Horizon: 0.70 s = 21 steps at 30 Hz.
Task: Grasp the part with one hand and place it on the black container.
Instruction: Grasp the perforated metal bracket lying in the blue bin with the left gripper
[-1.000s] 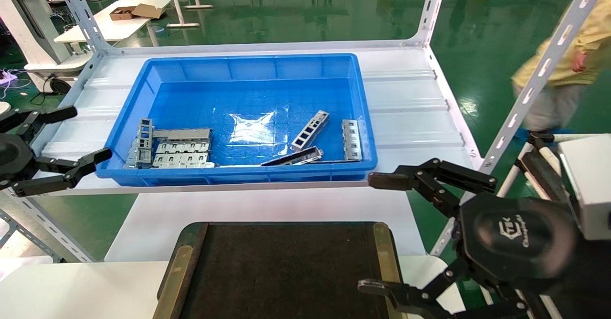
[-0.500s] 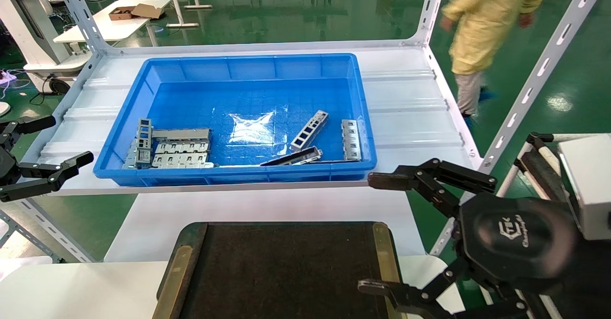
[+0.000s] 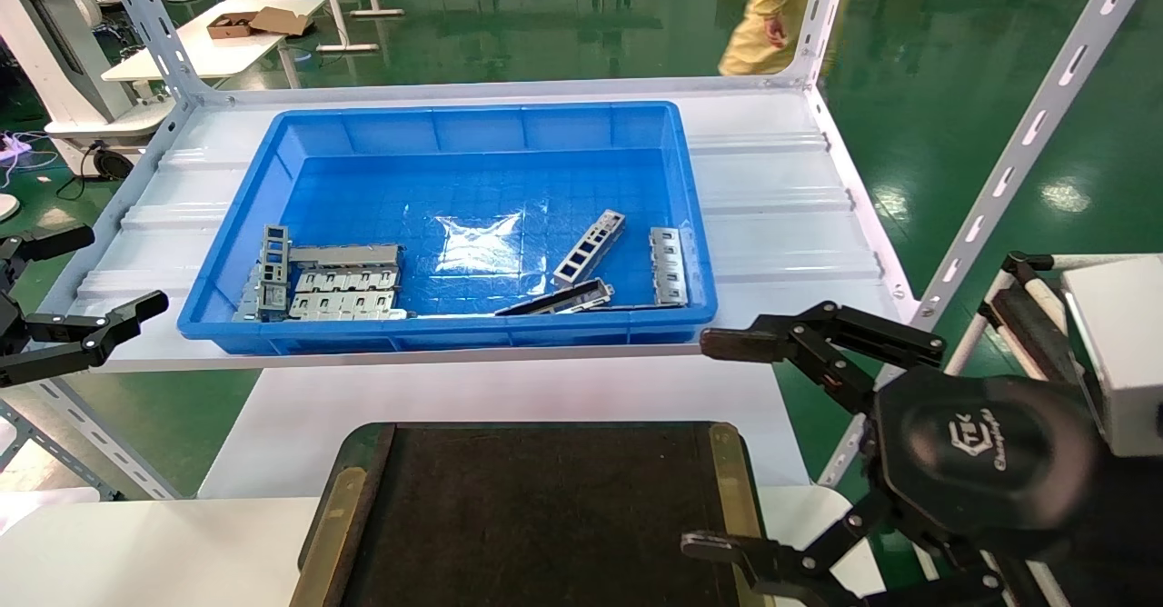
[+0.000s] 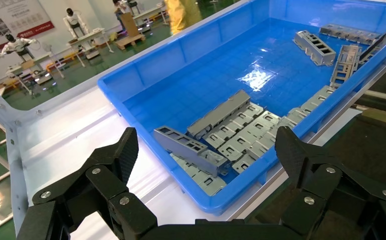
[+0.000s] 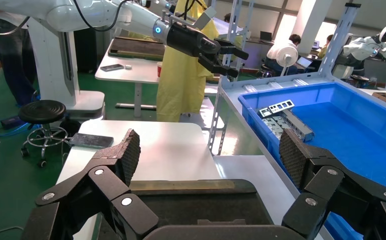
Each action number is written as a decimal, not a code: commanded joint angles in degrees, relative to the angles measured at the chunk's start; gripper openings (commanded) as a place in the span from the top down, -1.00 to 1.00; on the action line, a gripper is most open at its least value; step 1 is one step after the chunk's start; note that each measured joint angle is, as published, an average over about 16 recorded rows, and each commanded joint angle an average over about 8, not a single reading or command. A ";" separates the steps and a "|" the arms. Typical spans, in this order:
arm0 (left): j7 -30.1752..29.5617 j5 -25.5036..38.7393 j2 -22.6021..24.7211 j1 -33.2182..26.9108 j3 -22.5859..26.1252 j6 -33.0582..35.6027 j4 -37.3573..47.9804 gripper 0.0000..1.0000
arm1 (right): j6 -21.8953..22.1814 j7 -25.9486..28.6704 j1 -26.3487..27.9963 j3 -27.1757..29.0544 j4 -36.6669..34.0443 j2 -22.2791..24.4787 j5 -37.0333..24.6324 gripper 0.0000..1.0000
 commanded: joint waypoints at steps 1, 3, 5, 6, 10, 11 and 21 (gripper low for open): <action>0.05 0.00 -0.03 0.02 -0.02 -0.08 0.21 -1.00 | 0.00 0.00 0.00 0.00 0.00 0.00 0.00 -1.00; -0.37 -0.12 0.39 -0.21 0.00 -0.02 -0.19 -1.00 | 0.00 0.00 0.00 0.00 -0.01 0.00 0.00 -1.00; -0.89 -0.29 0.94 -0.51 0.03 0.09 -0.60 -1.00 | 0.00 0.00 0.00 0.00 -0.01 0.00 0.00 -1.00; -1.19 -0.36 1.23 -0.66 0.06 0.17 -0.85 -1.00 | 0.00 -0.01 0.01 0.00 -0.01 0.00 0.00 -1.00; -2.38 -0.72 2.48 -1.06 0.19 0.56 -2.02 -1.00 | -0.01 -0.01 0.01 -0.01 -0.02 0.00 0.00 -1.00; -2.69 -0.82 2.86 -1.13 0.23 0.60 -2.33 -1.00 | -0.01 -0.01 0.01 -0.01 -0.02 0.00 0.00 -1.00; -7.11 0.36 9.03 -3.09 2.03 -2.38 -6.53 -1.00 | -0.01 -0.01 0.01 -0.01 -0.02 0.00 0.01 -1.00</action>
